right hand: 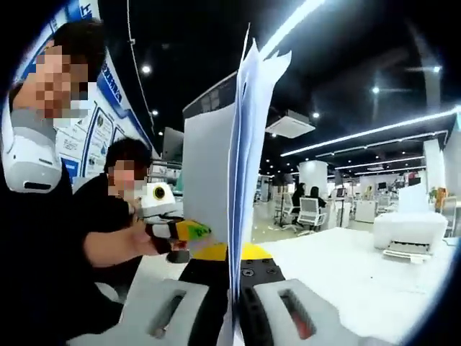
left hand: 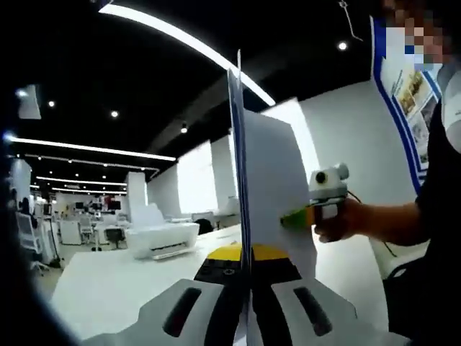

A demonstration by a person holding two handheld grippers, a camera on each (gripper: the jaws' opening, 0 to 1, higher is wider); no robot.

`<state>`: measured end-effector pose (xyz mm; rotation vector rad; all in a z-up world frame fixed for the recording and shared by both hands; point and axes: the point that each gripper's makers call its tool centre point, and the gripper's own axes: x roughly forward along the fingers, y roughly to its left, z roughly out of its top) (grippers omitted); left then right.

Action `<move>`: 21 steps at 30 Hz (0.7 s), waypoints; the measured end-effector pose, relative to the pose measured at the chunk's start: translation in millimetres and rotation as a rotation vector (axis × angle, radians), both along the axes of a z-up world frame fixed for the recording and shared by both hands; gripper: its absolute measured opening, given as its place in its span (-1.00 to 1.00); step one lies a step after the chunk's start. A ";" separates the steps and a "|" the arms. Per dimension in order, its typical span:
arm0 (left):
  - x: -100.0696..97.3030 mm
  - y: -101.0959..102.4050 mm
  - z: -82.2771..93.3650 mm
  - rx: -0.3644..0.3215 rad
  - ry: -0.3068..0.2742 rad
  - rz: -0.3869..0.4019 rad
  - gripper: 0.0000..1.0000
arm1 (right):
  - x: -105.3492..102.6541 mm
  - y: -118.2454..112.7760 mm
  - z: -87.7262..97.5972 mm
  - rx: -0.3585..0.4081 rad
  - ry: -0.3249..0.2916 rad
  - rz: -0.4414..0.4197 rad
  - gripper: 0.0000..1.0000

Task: Organize the stack of printing papers by aligning and flattening the scattered papers on the table

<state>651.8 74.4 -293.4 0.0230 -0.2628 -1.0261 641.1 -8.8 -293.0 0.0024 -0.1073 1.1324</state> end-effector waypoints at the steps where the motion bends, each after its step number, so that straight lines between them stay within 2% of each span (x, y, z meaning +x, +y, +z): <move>1: 0.8 -1.2 -4.8 -0.003 0.008 0.001 -0.89 | 1.3 -0.6 -3.3 -0.007 0.002 -0.010 -1.00; 6: 3.3 -1.8 -23.6 -0.015 0.011 0.018 -0.89 | 5.4 -0.7 -19.1 -0.042 -0.008 -0.033 -1.00; 10: 3.3 -1.0 -28.9 -0.031 0.010 0.023 -0.88 | 6.0 -0.2 -23.9 -0.055 -0.027 -0.039 -1.00; 13: 2.9 0.0 -25.7 -0.033 -0.007 0.037 -0.88 | 5.9 0.5 -23.8 -0.054 -0.040 -0.033 -1.00; 15: 4.3 -0.8 -27.6 -0.029 -0.002 0.030 -0.86 | 6.8 0.2 -26.2 -0.061 -0.024 -0.036 -1.00; 16: 3.9 -0.9 -28.6 -0.031 0.014 0.028 -0.77 | 7.9 -0.8 -29.8 -0.073 0.002 -0.039 -0.94; 18: 3.4 -0.1 -27.8 -0.040 0.026 0.032 -0.55 | 10.9 -3.5 -31.5 -0.080 0.015 -0.058 -0.74; 21: 0.9 0.0 -26.0 -0.037 0.018 0.027 -0.53 | 7.3 -4.8 -28.6 -0.080 0.010 -0.052 -0.73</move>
